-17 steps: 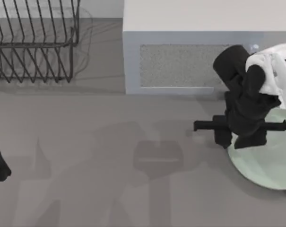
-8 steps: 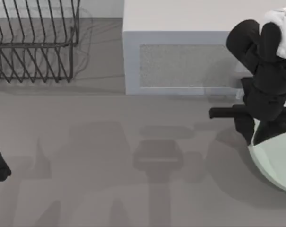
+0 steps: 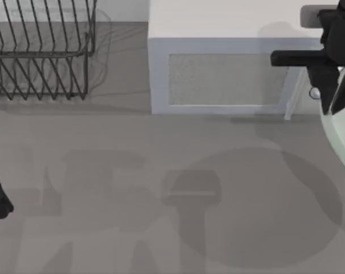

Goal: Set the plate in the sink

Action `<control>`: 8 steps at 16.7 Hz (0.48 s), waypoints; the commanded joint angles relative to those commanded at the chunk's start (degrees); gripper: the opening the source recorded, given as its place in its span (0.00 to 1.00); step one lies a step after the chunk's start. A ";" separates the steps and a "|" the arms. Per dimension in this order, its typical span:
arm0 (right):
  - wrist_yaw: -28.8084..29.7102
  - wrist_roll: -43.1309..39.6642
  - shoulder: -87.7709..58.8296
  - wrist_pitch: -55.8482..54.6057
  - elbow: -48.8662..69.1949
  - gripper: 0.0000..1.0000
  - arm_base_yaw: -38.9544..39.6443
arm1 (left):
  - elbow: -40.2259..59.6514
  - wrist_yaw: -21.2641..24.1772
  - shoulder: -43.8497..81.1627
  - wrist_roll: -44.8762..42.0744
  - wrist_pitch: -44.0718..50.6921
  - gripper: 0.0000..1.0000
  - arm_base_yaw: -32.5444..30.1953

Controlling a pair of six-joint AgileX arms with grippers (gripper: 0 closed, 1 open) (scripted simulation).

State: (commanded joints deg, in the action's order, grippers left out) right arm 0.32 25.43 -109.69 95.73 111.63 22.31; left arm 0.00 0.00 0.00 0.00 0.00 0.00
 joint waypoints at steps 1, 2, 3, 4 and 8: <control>-0.01 0.07 -0.59 1.74 3.73 0.00 0.39 | 0.00 0.00 0.00 0.00 0.00 1.00 0.00; -0.02 0.14 -1.19 2.98 7.20 0.00 0.79 | 0.00 0.00 0.00 0.00 0.00 1.00 0.00; -0.02 0.21 -1.73 3.81 10.25 0.00 1.17 | 0.00 0.00 0.00 0.00 0.00 1.00 0.00; -0.02 0.25 -2.17 4.34 12.75 0.00 1.50 | 0.00 0.00 0.00 0.00 0.00 1.00 0.00; 0.00 0.30 -2.89 4.71 16.80 0.00 2.07 | 0.00 0.00 0.00 0.00 0.00 1.00 0.00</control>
State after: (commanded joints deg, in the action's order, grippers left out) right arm 0.32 25.73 -112.58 100.44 128.43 24.39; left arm 0.00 0.00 0.00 0.00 0.00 0.00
